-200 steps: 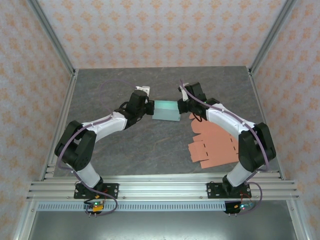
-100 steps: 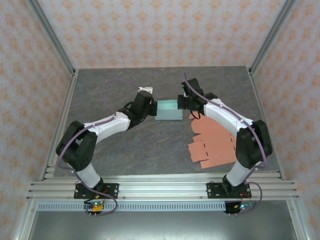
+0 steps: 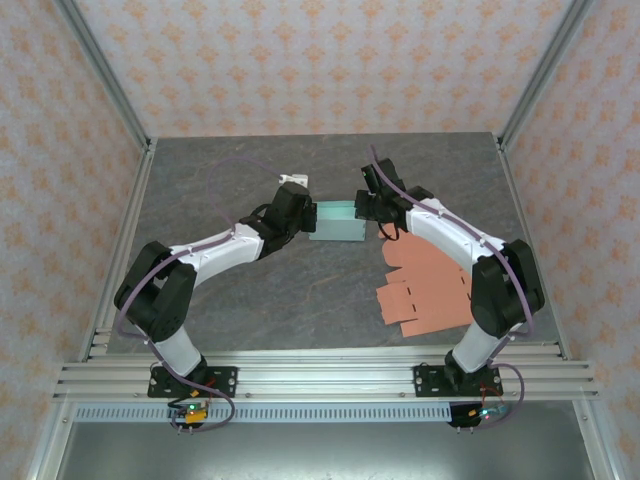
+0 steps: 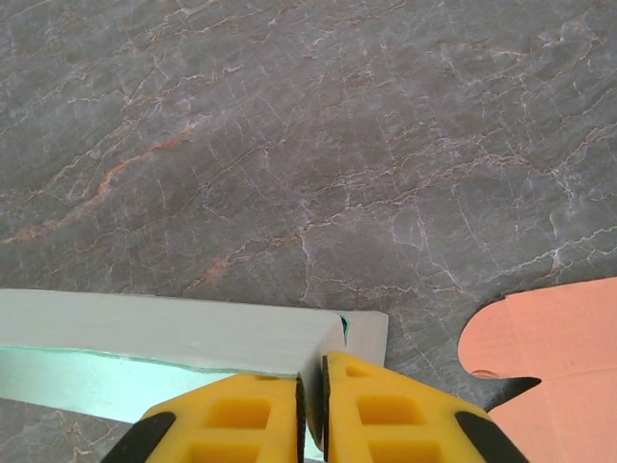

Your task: Fold the paper box

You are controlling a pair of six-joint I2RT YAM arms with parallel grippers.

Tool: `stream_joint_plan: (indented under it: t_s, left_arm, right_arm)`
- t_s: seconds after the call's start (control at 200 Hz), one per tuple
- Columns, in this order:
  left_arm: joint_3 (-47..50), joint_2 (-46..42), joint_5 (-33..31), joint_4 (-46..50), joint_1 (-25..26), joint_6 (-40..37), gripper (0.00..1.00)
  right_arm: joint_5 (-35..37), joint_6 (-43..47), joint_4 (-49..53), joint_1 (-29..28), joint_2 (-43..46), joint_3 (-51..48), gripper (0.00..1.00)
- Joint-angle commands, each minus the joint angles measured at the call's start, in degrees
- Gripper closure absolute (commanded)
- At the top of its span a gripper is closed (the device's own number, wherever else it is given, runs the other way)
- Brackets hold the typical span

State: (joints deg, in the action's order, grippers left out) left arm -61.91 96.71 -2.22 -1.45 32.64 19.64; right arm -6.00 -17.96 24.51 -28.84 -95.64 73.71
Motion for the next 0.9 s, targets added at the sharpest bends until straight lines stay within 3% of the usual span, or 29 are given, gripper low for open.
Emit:
stream_joint_plan:
  t_s: [0.0,0.28,0.395,0.455,0.611,0.896]
  left_arm:
    - [-0.7,1.1,1.4,4.2,1.5,0.1,1.00]
    - [-0.8,1.0,1.3,4.7,1.5,-0.1,1.00]
    - [-1.3,1.2,1.4,5.0,1.5,0.0,1.00]
    - [-1.3,1.3,1.5,5.0,1.5,0.2,1.00]
    - [-1.6,1.5,1.4,5.1,1.5,0.2,1.00]
    - [-1.0,1.2,1.1,5.0,1.5,0.4,1.00]
  right_arm:
    - [-2.8,-2.1,-0.5,-1.2,-0.2,1.8,0.86]
    - [-3.8,-2.4,4.8,-1.1,-2.6,6.1,0.85]
    - [-3.3,-3.0,5.5,-1.2,-3.0,6.3,0.75]
    - [-2.0,-2.9,5.5,-1.2,-3.2,5.7,0.74]
    - [1.0,-2.0,5.1,-1.2,-3.6,4.1,0.84]
    - [-1.7,-4.5,5.3,-1.2,-3.8,6.4,0.95]
